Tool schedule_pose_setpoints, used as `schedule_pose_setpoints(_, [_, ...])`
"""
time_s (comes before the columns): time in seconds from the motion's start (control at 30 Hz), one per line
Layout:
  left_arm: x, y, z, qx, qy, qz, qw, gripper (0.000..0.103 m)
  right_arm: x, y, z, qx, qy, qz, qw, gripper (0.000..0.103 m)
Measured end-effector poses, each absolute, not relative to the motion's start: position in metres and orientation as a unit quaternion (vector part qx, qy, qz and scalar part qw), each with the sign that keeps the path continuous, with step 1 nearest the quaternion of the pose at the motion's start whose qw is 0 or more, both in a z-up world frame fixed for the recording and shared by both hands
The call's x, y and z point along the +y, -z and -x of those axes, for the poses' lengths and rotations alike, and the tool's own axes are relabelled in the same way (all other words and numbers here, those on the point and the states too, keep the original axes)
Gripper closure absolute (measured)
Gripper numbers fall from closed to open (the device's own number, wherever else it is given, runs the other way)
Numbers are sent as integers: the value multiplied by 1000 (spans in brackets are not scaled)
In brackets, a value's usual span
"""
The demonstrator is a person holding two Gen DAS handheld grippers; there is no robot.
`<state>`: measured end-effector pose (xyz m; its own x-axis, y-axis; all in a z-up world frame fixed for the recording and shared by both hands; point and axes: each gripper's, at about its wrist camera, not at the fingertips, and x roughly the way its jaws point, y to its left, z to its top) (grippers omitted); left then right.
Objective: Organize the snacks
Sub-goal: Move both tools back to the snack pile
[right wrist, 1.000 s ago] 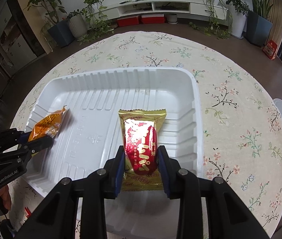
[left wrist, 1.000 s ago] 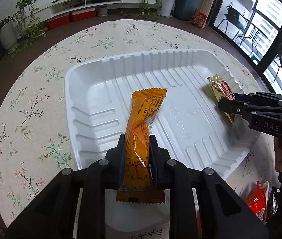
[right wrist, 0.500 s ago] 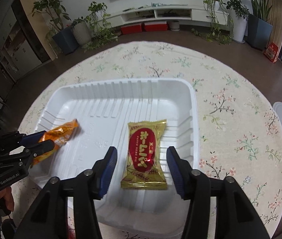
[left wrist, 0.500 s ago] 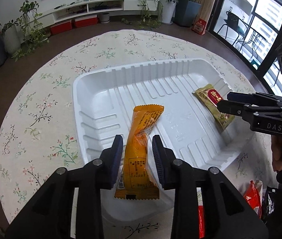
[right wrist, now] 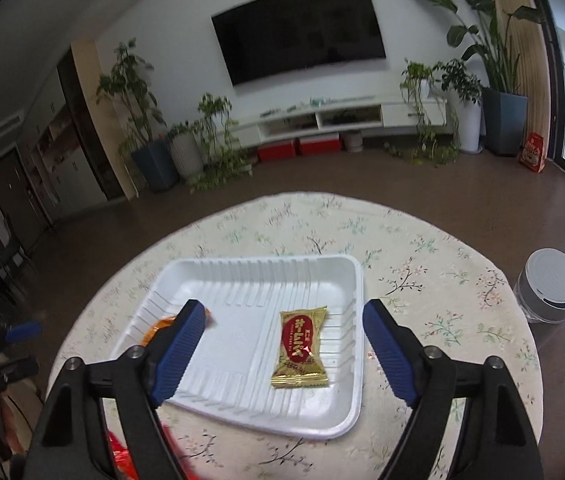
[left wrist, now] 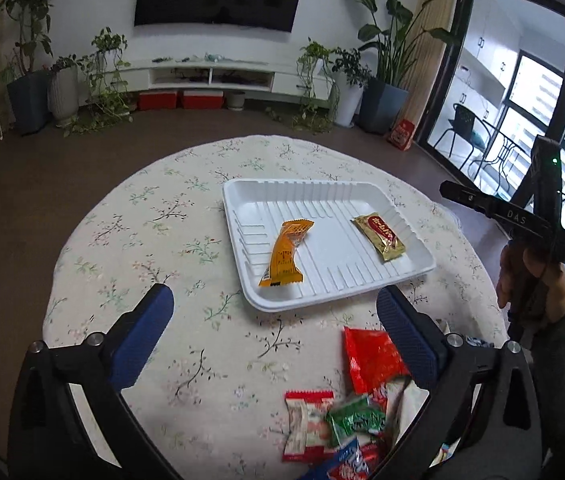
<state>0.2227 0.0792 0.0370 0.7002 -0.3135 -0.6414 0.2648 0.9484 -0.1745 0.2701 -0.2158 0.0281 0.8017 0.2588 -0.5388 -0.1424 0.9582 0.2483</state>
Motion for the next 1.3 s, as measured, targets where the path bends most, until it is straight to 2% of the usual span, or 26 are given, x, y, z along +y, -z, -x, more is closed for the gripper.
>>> schedule_pose_setpoints(0.27, [86, 0, -114, 414, 121, 106, 896, 1, -209, -20, -156, 259, -104, -119, 953, 16])
schedule_pose_setpoints(0.47, [63, 21, -67, 420, 134, 96, 893, 3, -192, 8, -79, 286, -103, -122, 945, 26])
schedule_pose_setpoints(0.63, [45, 28, -69, 426, 131, 78, 892, 20, -168, 16, -47, 301, -126, -88, 941, 30])
schedule_pose_setpoints(0.7, [44, 31, -73, 433, 125, 79, 889, 34, -160, 19, -44, 308, -137, -77, 938, 34])
schedule_pose_setpoints(0.77, [47, 36, -76, 439, 122, 83, 886, 36, -156, 23, -42, 317, -144, -78, 934, 34])
schedule_pose_setpoints(1.07, [43, 49, -86, 465, 115, 67, 875, 36, -141, 31, -39, 335, -153, -65, 927, 36])
schedule_pose_setpoints(1.13, [43, 52, -89, 468, 115, 66, 874, 42, -139, 31, -38, 335, -154, -59, 928, 36])
schedule_pose_setpoints(1.2, [43, 55, -91, 471, 123, 72, 870, 55, -137, 33, -38, 338, -156, -55, 927, 36])
schedule_pose_setpoints(1.27, [40, 56, -92, 474, 128, 69, 868, 63, -135, 34, -39, 341, -157, -52, 925, 36])
schedule_pose_setpoints(1.3, [38, 57, -93, 475, 128, 68, 868, 63, -134, 34, -39, 342, -157, -51, 925, 36])
